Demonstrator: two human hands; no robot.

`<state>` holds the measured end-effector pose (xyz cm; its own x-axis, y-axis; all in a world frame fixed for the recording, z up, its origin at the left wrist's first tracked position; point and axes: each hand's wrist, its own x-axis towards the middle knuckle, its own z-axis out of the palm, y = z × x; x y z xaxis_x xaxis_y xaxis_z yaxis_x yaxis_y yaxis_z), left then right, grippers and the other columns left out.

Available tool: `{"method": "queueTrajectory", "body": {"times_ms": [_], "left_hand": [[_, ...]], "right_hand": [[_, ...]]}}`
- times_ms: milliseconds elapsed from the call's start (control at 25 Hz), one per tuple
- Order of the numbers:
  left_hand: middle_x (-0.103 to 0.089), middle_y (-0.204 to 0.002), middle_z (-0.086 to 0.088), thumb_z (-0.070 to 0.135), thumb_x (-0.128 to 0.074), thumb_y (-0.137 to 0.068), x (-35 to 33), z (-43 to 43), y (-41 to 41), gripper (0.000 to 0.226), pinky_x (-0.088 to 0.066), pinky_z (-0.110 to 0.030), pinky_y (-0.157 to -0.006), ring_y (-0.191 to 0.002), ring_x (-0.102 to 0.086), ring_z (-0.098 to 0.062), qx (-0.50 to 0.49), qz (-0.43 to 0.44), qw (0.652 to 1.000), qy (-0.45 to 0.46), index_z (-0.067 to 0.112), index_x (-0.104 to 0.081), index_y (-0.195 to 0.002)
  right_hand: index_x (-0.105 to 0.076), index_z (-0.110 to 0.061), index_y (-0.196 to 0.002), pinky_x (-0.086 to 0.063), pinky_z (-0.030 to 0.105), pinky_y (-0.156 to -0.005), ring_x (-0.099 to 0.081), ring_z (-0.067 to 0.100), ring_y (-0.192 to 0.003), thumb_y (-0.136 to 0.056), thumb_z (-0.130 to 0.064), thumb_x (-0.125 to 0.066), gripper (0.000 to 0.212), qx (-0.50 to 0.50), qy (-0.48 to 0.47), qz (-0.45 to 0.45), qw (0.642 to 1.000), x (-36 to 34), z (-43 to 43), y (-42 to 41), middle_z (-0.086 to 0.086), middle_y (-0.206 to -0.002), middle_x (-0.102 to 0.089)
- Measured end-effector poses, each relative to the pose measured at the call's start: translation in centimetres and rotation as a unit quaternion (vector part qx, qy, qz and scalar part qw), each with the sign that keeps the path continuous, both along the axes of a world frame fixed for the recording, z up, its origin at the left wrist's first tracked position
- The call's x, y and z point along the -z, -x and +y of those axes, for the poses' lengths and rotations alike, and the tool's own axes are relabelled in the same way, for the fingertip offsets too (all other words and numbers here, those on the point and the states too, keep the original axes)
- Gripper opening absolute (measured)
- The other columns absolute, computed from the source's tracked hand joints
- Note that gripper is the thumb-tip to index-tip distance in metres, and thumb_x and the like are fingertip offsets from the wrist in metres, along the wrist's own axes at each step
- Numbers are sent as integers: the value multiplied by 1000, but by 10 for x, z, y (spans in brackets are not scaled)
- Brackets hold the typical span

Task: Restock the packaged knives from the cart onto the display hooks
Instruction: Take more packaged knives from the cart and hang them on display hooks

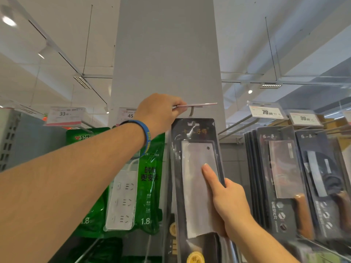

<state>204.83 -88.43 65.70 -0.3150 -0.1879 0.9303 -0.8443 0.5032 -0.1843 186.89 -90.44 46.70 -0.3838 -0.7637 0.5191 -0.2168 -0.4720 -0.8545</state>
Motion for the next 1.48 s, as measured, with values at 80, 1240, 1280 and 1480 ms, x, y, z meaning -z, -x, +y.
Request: {"method": "queueTrajectory", "body": {"times_ms": [80,1240,1280,1480], "left_hand": [[-53,-68,17,47,-47,-101,-2,-1,-1,31,-31,-26,-55,-62,-48,-7,-12,3,1000,4,31,-70,-115],[-62,-73,5,54,-46,-99,-12,2,1,37,-42,-31,-59,-65,-53,-13,-30,-12,999,-2,27,-71,-105],[-61,-72,5,54,-46,-98,-12,3,0,38,-44,-31,-60,-65,-53,-14,-27,-12,1000,-6,26,-71,-104],[-60,-74,2,54,-45,-99,-10,8,-1,37,-48,-34,-65,-69,-54,-16,-33,-19,999,-23,26,-69,-100]], "right_hand": [[-56,-12,-104,-52,45,-91,-66,34,-109,-43,-104,-57,111,-34,-14,-20,999,3,-1,-1,11,-122,-68],[-67,-8,-70,-44,31,-57,-61,8,-57,-50,-99,-60,93,82,-25,15,996,42,4,22,4,-67,-70],[-58,-11,-58,-39,31,-51,-51,6,-46,-51,-98,-59,88,82,0,23,996,32,11,18,-2,-56,-64],[-64,-18,-71,-53,40,-61,-61,7,-59,-63,-90,-66,72,57,61,23,996,-16,19,13,-6,-66,-69]]}}
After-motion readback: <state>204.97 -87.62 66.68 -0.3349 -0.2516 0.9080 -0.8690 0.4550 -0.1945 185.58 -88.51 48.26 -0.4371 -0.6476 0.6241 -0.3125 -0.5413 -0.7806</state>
